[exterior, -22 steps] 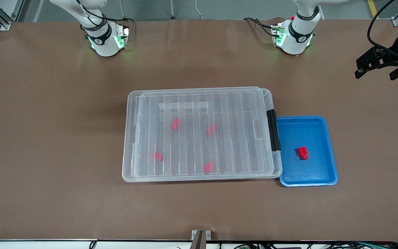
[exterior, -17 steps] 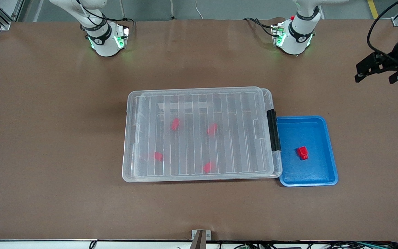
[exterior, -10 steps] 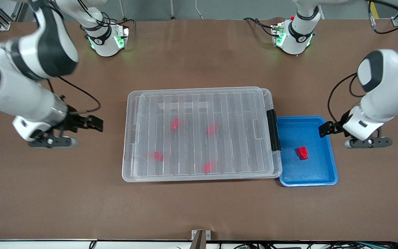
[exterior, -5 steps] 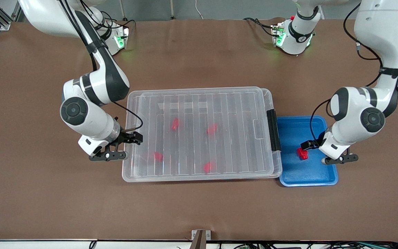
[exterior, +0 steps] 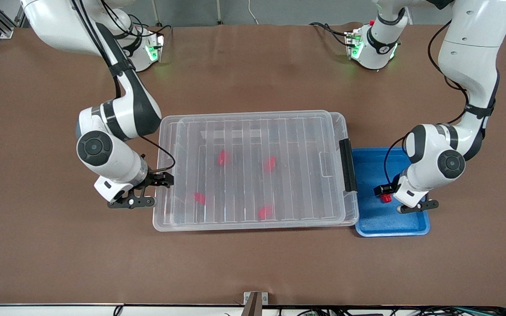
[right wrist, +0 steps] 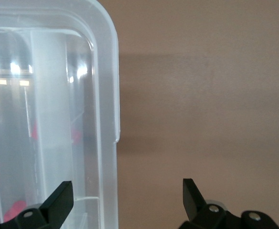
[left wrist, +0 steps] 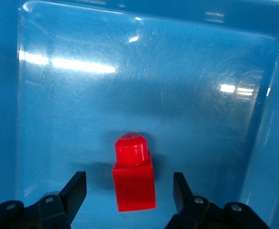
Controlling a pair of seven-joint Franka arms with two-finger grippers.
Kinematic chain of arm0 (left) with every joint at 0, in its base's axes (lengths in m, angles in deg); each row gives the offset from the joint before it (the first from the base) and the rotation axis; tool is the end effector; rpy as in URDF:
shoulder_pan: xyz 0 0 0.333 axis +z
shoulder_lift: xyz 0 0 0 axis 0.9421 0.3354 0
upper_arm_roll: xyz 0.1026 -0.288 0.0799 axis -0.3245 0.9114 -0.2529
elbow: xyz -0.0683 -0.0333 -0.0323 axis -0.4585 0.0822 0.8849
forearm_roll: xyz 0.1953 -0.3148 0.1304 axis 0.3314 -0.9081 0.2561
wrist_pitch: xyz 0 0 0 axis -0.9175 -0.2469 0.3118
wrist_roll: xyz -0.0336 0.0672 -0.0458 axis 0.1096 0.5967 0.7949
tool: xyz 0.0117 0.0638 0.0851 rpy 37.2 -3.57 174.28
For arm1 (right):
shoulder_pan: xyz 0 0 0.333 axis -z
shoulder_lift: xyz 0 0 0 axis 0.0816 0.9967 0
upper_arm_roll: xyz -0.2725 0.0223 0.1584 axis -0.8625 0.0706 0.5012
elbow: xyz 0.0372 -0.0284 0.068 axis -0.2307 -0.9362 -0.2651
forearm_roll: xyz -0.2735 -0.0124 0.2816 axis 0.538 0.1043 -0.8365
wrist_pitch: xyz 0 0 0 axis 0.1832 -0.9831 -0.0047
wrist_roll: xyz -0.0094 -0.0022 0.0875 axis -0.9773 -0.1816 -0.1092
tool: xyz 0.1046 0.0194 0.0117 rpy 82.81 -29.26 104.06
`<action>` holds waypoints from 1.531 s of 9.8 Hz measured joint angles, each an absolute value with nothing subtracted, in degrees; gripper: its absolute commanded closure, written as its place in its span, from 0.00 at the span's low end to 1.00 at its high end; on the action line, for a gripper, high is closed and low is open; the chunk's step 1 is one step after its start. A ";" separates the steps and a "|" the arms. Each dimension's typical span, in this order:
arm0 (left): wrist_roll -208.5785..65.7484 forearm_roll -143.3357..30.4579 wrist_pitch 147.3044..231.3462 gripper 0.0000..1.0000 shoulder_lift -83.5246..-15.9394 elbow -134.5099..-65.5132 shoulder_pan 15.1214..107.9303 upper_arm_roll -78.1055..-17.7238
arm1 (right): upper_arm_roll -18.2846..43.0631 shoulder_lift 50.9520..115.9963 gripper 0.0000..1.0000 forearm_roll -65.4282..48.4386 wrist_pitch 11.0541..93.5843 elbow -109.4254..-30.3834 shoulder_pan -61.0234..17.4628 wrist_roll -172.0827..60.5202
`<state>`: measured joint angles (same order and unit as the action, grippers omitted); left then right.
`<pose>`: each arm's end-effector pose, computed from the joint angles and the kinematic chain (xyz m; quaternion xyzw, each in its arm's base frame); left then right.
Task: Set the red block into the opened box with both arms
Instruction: 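Slide the box lid off with the right gripper while the left gripper grasps the block, then lift the red block with the left gripper while the right gripper withdraws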
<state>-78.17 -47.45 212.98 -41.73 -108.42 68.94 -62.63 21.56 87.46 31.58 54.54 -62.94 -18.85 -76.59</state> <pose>0.6311 -0.0532 0.1930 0.9969 0.0767 -0.0109 0.0156 0.6490 0.2005 0.3498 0.9995 0.0281 -0.0114 0.0129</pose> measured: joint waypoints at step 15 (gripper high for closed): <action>-95.21 -47.45 183.93 1.00 -61.47 -103.67 68.24 -47.96 | 21.22 86.27 0.00 32.25 51.07 -63.44 -3.92 -49.86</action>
<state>-95.21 -47.45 183.93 -61.47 -103.67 68.24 -47.96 21.22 86.27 32.25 51.07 -63.44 -3.92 -49.86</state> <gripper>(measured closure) 0.648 0.000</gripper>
